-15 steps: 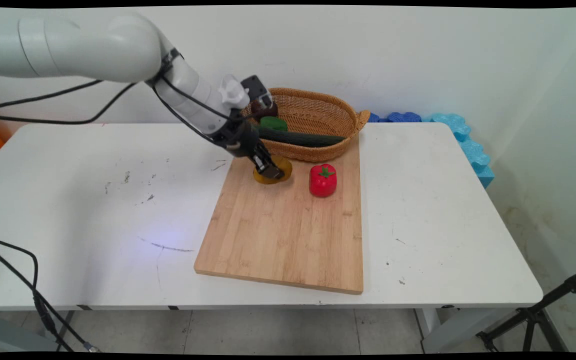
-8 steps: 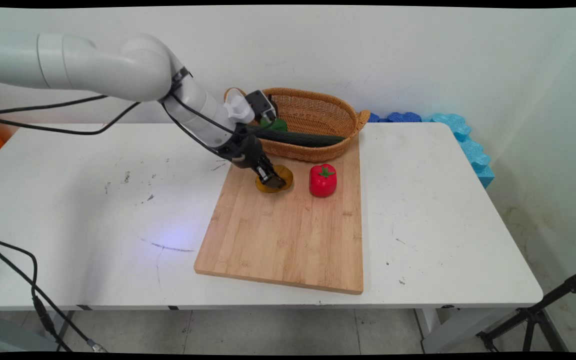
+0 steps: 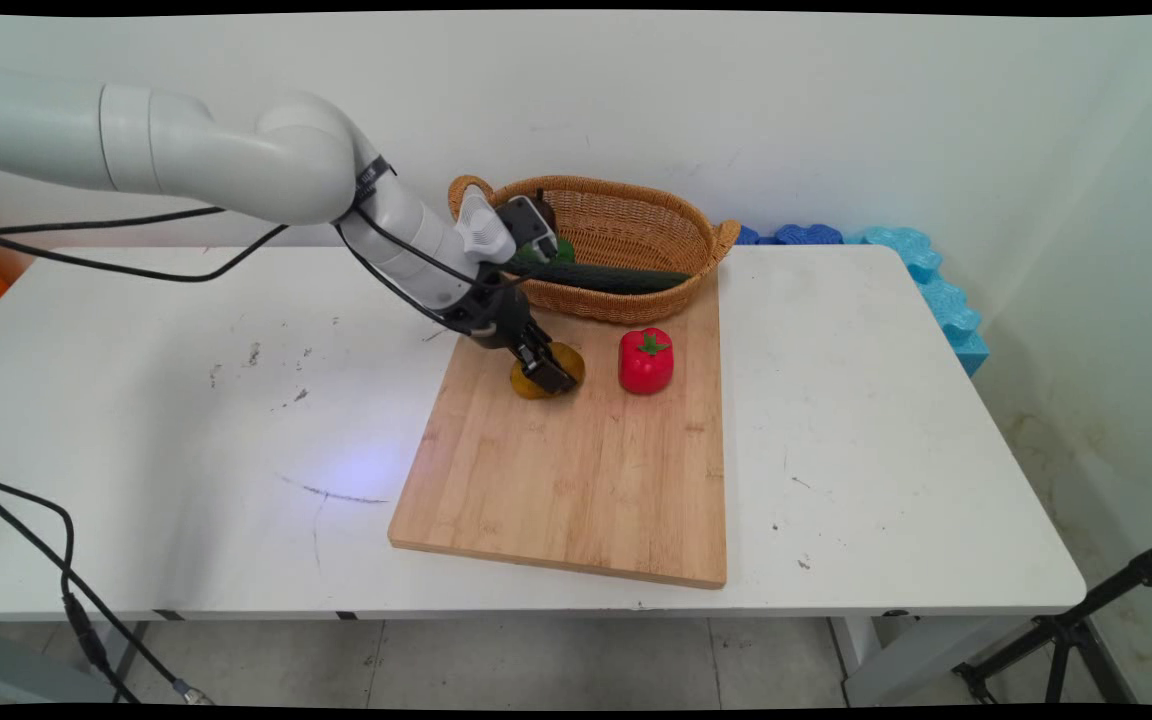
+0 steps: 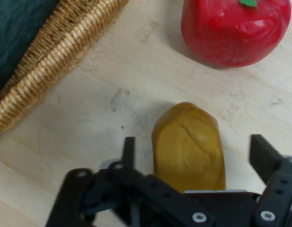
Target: Place the picked object on the cutting board
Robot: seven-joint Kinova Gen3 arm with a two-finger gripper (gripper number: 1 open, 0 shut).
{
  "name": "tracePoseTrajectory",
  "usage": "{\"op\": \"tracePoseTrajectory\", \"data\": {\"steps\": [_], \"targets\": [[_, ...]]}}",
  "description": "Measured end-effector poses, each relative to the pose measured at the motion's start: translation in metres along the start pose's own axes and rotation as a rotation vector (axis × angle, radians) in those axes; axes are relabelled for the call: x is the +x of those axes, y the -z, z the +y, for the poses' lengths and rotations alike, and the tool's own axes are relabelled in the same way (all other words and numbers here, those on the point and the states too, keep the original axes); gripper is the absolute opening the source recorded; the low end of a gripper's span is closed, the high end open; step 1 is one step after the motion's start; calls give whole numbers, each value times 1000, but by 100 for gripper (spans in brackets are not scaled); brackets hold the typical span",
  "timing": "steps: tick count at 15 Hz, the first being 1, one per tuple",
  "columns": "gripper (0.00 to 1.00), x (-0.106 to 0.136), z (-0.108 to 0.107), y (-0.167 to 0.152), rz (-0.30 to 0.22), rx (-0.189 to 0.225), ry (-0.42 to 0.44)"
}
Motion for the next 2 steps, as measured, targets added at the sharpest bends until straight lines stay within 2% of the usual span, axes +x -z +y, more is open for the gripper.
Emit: {"op": "tracePoseTrajectory", "data": {"steps": [2], "targets": [[100, 0, 1, -1, 2, -3, -4]]}}
